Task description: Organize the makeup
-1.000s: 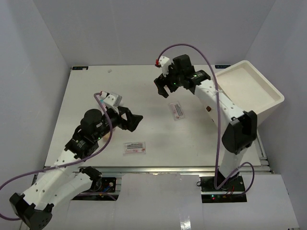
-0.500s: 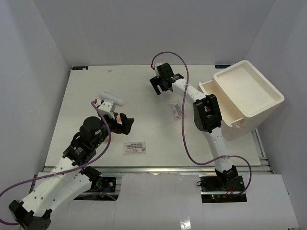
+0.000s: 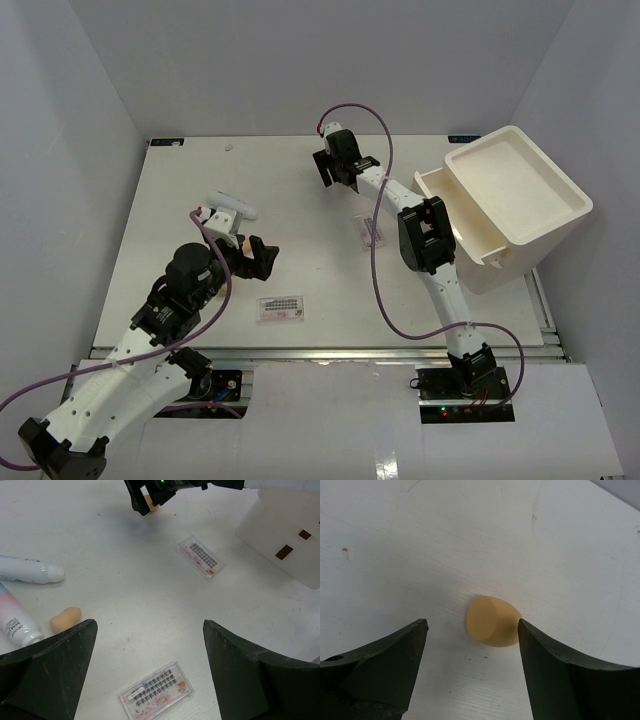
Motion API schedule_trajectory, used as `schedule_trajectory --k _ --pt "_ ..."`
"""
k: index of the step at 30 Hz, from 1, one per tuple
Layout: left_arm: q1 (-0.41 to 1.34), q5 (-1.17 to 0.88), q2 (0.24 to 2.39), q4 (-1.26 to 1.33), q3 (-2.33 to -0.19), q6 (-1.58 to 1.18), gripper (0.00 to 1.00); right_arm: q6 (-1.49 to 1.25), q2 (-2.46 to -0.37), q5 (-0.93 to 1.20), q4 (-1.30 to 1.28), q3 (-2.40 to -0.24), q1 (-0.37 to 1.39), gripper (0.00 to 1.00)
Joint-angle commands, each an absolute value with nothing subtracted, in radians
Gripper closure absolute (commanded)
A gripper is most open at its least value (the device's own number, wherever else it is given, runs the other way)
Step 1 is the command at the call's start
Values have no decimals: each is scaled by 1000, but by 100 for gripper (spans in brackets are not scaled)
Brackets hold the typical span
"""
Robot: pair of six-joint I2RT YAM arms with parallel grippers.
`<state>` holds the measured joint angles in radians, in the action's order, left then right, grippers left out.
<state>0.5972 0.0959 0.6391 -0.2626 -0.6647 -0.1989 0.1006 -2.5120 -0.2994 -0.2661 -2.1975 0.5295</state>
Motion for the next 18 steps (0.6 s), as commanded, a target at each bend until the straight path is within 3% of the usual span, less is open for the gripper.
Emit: schedule_trajectory --k 1,7,10,13,18 --pt "588 99 640 -263 -664 -191 2 78 -2540 -300 -216 -2228 515 24" --pt "584 89 641 -262 -665 -192 2 90 -2539 -320 -212 -2199 505 35" --pt "584 86 643 -262 -664 -192 2 108 -2541 -307 -209 -2190 505 50" --pt "583 84 640 -262 -663 -193 2 122 -2545 -312 -209 -2182 503 72" --pt "583 83 641 -262 -664 -193 2 144 -2523 -300 -210 -2167 504 89"
